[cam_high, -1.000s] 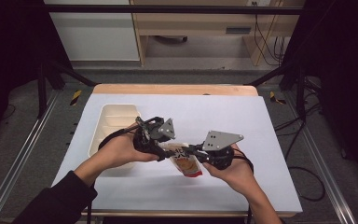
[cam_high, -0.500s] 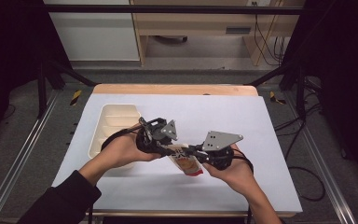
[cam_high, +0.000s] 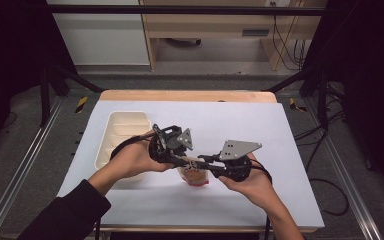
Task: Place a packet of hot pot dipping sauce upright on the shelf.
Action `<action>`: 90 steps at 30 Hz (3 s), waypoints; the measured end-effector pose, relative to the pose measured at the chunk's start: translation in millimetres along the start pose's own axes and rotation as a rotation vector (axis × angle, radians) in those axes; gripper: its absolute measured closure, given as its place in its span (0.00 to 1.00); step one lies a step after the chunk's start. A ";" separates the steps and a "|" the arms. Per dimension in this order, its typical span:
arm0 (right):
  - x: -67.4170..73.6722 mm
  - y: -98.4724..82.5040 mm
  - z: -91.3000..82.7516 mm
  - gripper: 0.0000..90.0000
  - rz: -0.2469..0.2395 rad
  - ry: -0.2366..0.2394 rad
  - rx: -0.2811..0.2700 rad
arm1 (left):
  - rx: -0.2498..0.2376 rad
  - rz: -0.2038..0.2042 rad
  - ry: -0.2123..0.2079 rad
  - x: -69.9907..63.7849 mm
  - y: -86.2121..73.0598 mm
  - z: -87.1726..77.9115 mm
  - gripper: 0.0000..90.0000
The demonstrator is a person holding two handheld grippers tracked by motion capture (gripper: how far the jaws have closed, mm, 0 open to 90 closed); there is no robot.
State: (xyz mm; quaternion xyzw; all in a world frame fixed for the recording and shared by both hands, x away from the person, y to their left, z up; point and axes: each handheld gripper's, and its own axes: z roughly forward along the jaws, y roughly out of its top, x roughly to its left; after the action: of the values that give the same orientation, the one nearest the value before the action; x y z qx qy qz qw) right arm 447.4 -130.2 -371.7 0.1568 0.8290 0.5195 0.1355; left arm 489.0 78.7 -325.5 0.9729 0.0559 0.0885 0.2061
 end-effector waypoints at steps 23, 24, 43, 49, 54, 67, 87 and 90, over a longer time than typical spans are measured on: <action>-24.4 -57.6 11.4 0.06 0.203 -0.231 0.195 | 0.051 0.030 0.035 12.6 18.7 -25.4 0.81; -24.3 -59.3 11.8 0.06 0.207 -0.230 0.199 | 0.048 0.036 0.043 14.4 18.2 -27.2 0.81; -19.2 -67.0 12.4 0.06 0.212 -0.310 0.226 | 0.056 0.009 0.111 24.7 7.8 -78.7 0.81; -22.7 -71.5 10.7 0.06 0.224 -0.327 0.233 | 0.060 -0.003 0.126 30.5 -0.1 -94.4 0.81; -23.7 -73.5 11.2 0.06 0.226 -0.334 0.247 | 0.053 -0.028 0.151 34.5 -8.4 -103.3 0.81; -20.5 -79.9 3.9 0.06 0.227 -0.369 0.264 | 0.054 -0.079 0.192 42.7 -36.1 -124.0 0.81; -25.1 -83.9 -2.1 0.05 0.265 -0.422 0.266 | 0.064 -0.136 0.231 53.9 -69.9 -141.8 0.81; -25.5 -84.1 -2.2 0.05 0.264 -0.423 0.266 | 0.071 -0.137 0.235 55.5 -74.1 -143.4 0.81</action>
State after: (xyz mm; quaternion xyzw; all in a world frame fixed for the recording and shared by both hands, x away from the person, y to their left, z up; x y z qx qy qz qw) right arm 459.8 -176.8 -445.3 0.3846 0.8157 0.3749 0.2149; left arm 510.0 210.2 -218.7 0.9564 0.1492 0.1855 0.1689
